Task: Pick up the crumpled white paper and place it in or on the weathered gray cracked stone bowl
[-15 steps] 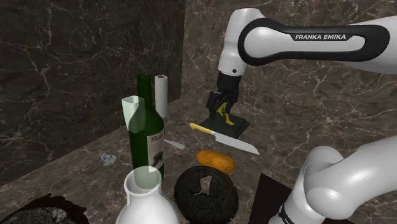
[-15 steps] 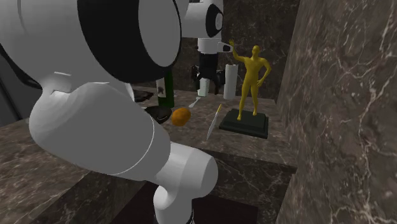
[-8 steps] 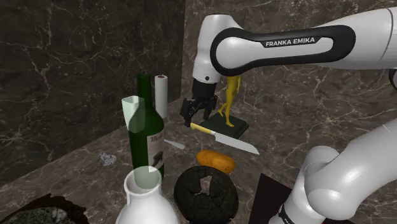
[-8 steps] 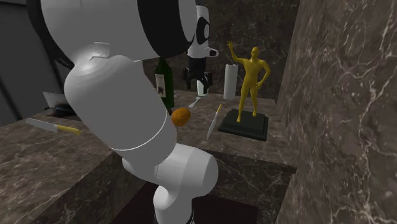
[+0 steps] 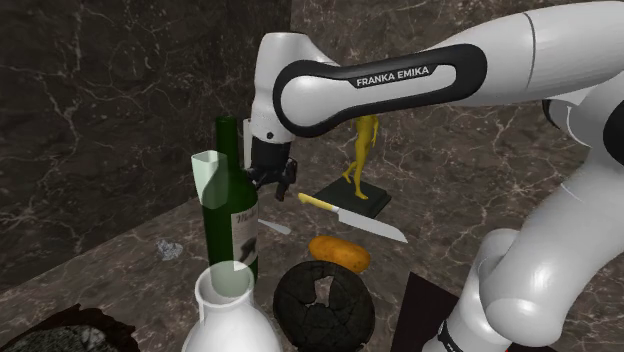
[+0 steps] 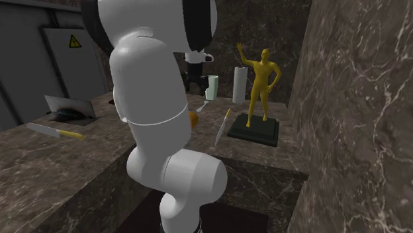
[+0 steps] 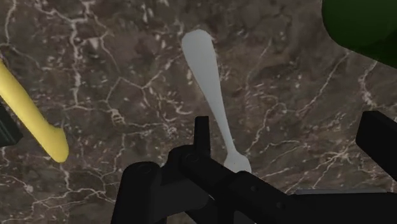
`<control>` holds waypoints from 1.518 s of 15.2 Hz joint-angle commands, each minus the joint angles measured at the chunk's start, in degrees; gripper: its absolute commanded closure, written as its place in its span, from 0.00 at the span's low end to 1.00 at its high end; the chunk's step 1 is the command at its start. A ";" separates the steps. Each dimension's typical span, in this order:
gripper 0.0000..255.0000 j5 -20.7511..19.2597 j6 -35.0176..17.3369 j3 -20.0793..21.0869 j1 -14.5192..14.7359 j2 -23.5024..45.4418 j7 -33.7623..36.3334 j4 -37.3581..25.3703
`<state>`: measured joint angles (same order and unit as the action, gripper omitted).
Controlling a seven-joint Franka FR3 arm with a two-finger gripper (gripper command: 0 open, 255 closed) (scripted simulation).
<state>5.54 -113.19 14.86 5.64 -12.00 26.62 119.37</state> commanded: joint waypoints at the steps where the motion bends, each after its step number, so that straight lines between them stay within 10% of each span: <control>1: 0.00 -0.76 -0.85 1.37 0.53 3.27 2.23 -2.82; 14: 0.00 -11.83 -0.80 5.91 7.72 30.97 15.99 -31.40; 23: 0.00 -12.67 -5.63 5.50 8.06 33.02 16.52 -28.49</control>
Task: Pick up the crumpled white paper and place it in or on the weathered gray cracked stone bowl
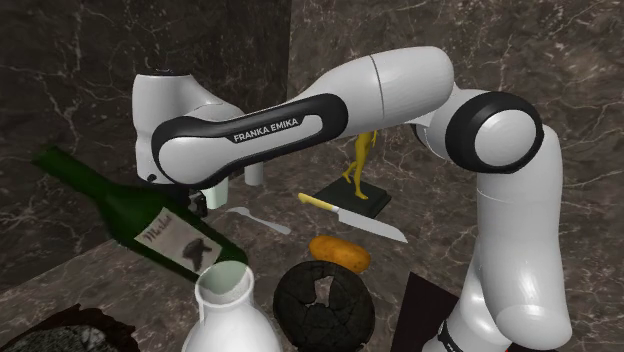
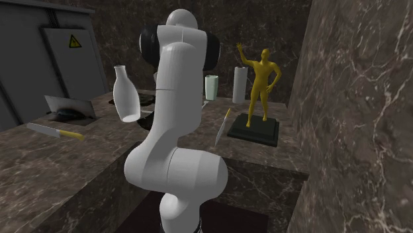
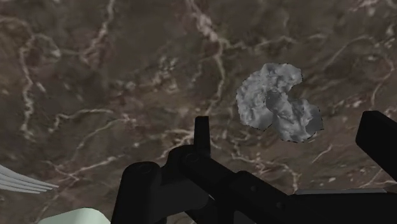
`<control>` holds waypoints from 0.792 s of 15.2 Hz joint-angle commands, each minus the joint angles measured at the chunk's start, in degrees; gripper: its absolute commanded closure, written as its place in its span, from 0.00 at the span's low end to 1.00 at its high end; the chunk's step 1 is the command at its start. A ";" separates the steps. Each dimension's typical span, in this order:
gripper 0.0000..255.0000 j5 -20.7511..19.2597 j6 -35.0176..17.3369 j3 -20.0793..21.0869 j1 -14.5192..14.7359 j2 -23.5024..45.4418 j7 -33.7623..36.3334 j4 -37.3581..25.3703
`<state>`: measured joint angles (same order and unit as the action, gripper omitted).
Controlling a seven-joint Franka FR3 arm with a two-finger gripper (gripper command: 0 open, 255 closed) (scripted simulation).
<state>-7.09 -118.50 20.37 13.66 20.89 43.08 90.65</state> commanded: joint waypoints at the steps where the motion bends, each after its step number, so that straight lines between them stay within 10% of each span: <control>1: 0.00 -0.05 -0.32 0.00 0.05 0.14 0.07 0.22; 7: 0.00 -0.05 -0.32 -0.01 0.05 0.14 0.07 0.22; 8: 1.00 -0.06 -0.32 -0.01 0.05 0.16 0.07 0.20; 12: 1.00 -0.07 -0.33 0.00 0.08 0.14 0.11 0.23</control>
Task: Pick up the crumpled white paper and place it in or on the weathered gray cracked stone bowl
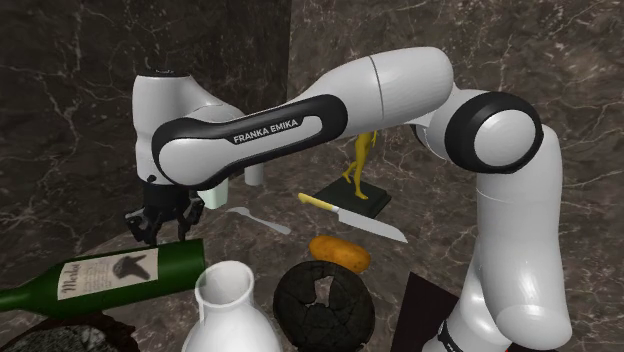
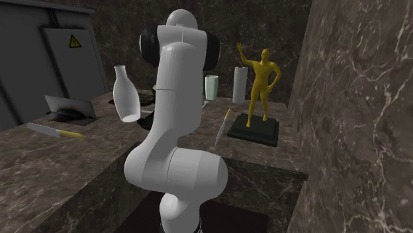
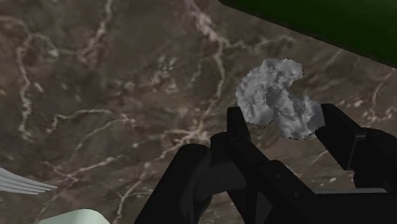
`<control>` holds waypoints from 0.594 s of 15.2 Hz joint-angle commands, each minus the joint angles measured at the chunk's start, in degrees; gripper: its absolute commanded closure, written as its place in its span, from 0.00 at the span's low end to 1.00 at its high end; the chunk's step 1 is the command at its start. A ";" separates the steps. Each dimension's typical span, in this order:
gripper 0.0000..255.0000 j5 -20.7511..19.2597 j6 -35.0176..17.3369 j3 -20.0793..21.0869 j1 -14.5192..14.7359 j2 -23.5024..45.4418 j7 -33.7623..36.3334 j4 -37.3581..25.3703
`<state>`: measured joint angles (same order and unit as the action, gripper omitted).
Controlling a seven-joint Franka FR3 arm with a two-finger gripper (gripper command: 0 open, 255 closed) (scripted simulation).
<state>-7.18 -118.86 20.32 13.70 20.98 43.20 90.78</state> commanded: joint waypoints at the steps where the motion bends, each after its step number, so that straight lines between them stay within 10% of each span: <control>1: 1.00 0.02 0.03 0.05 0.06 0.09 0.02 0.07; 9: 1.00 0.34 2.88 0.18 0.05 -0.50 -0.24 -2.22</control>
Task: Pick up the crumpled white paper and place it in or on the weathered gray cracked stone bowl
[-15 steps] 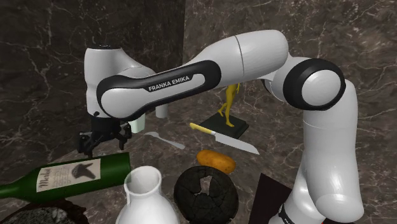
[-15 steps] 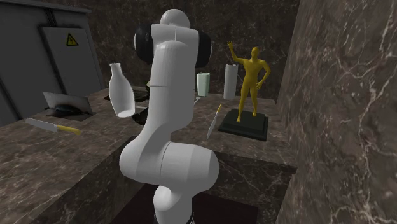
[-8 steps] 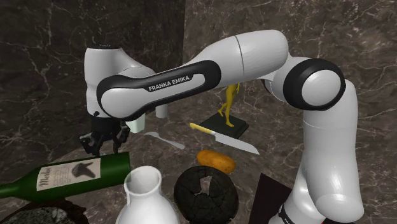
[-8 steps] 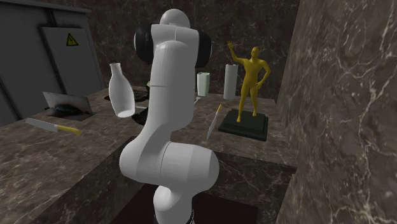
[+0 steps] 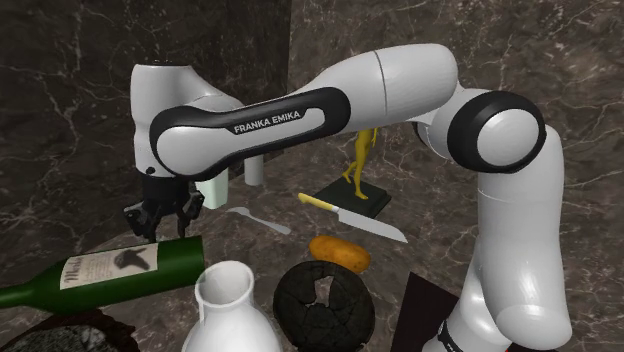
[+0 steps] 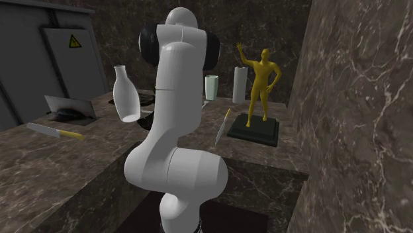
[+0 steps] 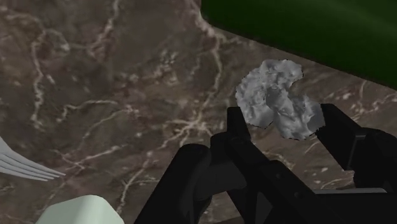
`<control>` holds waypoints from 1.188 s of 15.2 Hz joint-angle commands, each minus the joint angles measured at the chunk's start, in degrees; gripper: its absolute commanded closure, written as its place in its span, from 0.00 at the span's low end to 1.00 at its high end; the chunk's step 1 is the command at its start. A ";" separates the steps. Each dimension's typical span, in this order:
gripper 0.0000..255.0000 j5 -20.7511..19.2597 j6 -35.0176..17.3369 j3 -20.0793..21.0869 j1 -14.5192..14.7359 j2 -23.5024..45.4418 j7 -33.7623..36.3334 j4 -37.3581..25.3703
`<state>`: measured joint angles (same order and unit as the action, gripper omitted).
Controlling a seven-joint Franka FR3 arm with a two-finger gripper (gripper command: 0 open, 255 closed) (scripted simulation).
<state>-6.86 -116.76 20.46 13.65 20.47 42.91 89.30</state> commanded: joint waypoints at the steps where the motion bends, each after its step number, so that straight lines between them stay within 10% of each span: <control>1: 1.00 0.07 1.50 0.07 0.12 -0.10 0.01 -1.37; 18: 1.00 0.11 14.86 0.41 1.16 0.38 -0.25 -15.26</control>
<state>-6.69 -102.95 20.87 14.72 20.62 42.72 75.30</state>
